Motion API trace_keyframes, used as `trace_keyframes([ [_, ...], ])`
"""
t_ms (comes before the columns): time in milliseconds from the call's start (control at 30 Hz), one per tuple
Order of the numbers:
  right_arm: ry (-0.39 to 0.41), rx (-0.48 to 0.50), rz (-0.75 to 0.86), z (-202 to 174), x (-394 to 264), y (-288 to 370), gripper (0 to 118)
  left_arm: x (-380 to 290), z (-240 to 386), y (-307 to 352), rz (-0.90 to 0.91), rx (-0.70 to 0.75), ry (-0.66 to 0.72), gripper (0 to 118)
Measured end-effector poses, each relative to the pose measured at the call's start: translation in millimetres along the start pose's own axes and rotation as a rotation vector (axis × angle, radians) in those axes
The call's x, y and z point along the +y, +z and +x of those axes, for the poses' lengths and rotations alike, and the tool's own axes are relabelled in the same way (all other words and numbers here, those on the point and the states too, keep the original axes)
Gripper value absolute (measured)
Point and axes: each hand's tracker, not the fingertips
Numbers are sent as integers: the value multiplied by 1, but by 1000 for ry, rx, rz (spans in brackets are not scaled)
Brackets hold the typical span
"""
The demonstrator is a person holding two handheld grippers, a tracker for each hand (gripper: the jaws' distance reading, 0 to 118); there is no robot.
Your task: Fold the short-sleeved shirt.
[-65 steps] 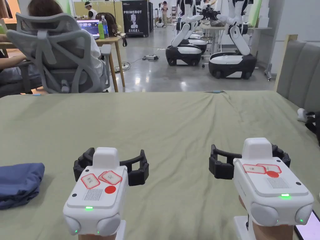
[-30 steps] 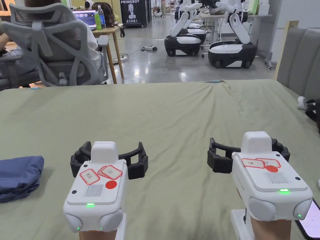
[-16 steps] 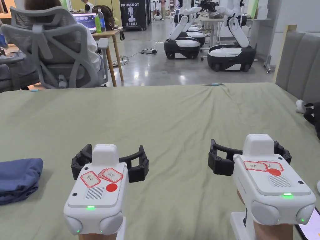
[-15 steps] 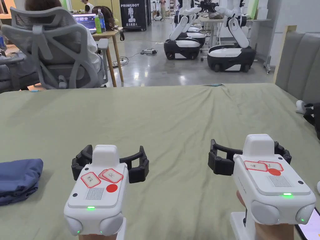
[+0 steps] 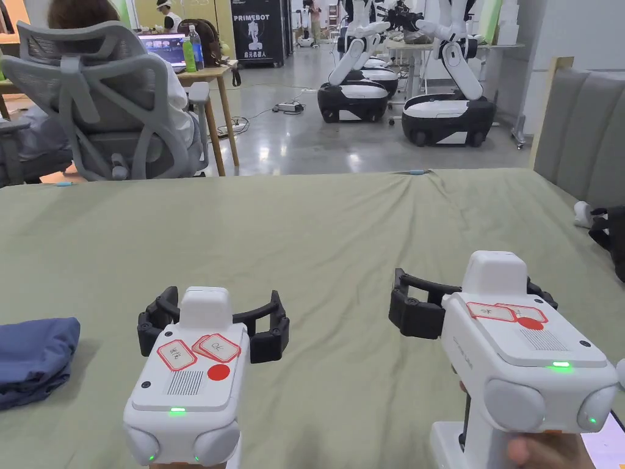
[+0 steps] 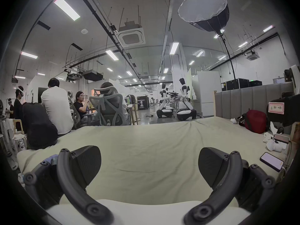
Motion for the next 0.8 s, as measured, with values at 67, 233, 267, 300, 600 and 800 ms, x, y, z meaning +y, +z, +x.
trace_keyframes([
  [67, 2, 16, 1, -1, 1, 0, 118, 1, 1, 0, 0, -4, -2, 118],
  [233, -2, 19, -4, -6, 3, 0, 118, 2, 2, -1, 4, -3, -16, 118],
  [267, -3, 17, -2, -6, 3, 0, 118, 2, 2, -1, 3, -5, -13, 118],
  [300, -5, 14, 0, -7, 3, 0, 118, 2, 2, -1, 4, -6, -7, 118],
  [600, 24, -33, -10, -5, 0, -8, 118, 0, 2, -2, -2, -6, -10, 118],
  [800, -3, -37, -49, -3, -2, -7, 118, -1, 2, -3, -10, -2, -12, 118],
])
